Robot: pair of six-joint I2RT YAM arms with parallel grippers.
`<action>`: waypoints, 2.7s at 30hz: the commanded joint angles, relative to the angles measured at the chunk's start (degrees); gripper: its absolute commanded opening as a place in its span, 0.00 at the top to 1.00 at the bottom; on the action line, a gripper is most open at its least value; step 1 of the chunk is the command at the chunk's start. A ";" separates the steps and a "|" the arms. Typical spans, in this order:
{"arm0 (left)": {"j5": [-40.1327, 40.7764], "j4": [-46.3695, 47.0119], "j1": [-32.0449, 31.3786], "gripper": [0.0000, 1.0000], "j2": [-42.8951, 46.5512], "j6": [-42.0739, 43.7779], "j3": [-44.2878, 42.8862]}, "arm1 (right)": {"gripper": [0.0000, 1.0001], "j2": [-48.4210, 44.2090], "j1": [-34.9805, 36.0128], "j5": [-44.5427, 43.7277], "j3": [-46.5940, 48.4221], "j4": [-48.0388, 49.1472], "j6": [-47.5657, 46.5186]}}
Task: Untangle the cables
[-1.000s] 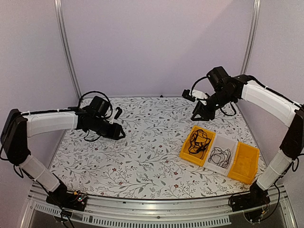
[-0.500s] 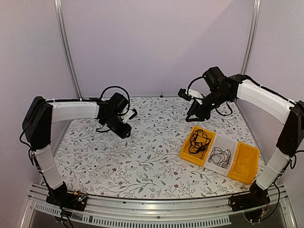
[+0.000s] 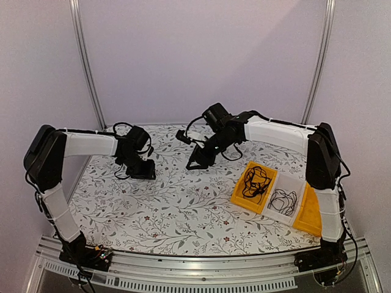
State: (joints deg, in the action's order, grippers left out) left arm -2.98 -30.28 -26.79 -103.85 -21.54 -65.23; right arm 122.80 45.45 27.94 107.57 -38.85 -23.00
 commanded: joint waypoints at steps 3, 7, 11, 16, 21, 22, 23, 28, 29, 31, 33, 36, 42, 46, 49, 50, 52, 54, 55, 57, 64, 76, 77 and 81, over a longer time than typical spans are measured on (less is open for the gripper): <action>-2.54 2.23 0.79 0.55 8.38 -8.34 1.44 | 0.49 13.85 5.36 -0.24 12.36 5.24 7.90; -2.39 2.59 0.78 0.55 14.16 -8.42 2.39 | 0.46 19.89 6.69 -2.01 16.15 6.66 9.69; -0.15 1.82 0.78 0.55 19.24 -8.93 3.39 | 0.44 23.63 6.89 -2.84 18.41 7.81 10.77; 0.60 1.32 0.84 0.54 23.50 -9.00 5.45 | 0.61 26.39 6.84 -3.62 19.06 10.33 11.30; -0.78 3.01 0.81 0.53 25.81 -5.32 9.22 | 1.00 23.95 6.49 -5.45 19.07 9.76 10.05; -2.73 4.81 0.73 0.52 26.56 -3.89 10.78 | 1.00 22.58 6.31 -5.29 18.51 9.52 9.20; -5.44 8.17 0.60 0.50 27.69 -1.90 12.93 | 1.00 19.80 6.17 -4.84 17.60 9.42 8.68; -12.76 31.57 -4.22 0.43 35.38 5.00 27.16 | 1.00 8.59 5.96 0.40 13.56 7.69 3.55; -12.38 35.99 -4.69 0.42 35.77 5.29 29.57 | 1.00 7.60 5.96 1.20 13.80 6.69 2.08; -12.06 43.72 -4.82 0.42 34.26 5.87 32.51 | 1.00 6.21 5.96 2.44 15.10 4.47 1.50; -10.60 48.52 -4.85 0.42 30.37 6.71 32.99 | 1.00 5.88 5.99 3.26 16.39 1.98 1.35; -11.01 57.02 -5.03 0.42 23.24 7.16 32.68 | 1.00 4.48 6.10 3.67 15.67 0.17 0.68; -13.73 62.77 -5.38 0.66 10.92 5.35 29.35 | 1.00 -0.03 6.14 4.72 17.15 -3.68 -1.44; -12.69 63.42 -5.47 0.74 8.16 4.87 30.17 | 1.00 -4.01 6.14 5.62 21.32 -5.80 -2.74; -12.88 62.94 -5.50 0.81 6.81 4.93 30.59 | 1.00 -7.57 6.14 5.51 26.40 -7.06 -3.38; -12.99 62.97 -5.47 0.81 6.37 4.84 30.76 | 1.00 -9.35 6.16 4.99 27.38 -6.83 -3.37; -13.13 62.98 -5.47 0.84 5.69 4.31 31.01 | 1.00 -12.25 6.14 3.28 28.07 -5.21 -3.36; -13.20 63.05 -5.48 0.87 5.07 3.83 31.36 | 1.00 -15.92 6.18 0.86 28.06 -2.21 -3.43; -13.18 63.14 -5.53 0.88 4.73 3.57 31.59 | 1.00 -17.69 6.15 -0.78 28.07 -0.64 -3.49; -13.02 63.24 -5.47 0.90 4.42 3.21 31.74 | 1.00 -20.62 6.09 -4.70 27.95 2.33 -3.60; -12.44 61.30 -5.52 0.95 4.42 3.10 32.48 | 1.00 -26.99 5.27 -17.04 29.98 10.65 -6.02; -9.88 53.57 -5.53 0.91 9.17 4.01 33.02 | 1.00 -34.73 0.32 -24.75 23.45 13.63 -14.29; -9.28 52.28 -5.63 0.88 10.31 3.88 32.63 | 1.00 -36.29 -0.53 -24.78 21.36 13.48 -14.11; -7.02 44.65 -5.59 0.71 15.16 2.94 29.68 | 1.00 -41.20 -4.39 -24.74 11.45 12.68 -13.95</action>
State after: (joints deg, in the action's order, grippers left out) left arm -12.69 21.80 -31.90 -93.97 -18.11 -32.42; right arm 86.04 44.07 4.89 125.62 -25.87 -36.27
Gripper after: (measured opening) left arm 0.229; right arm 0.022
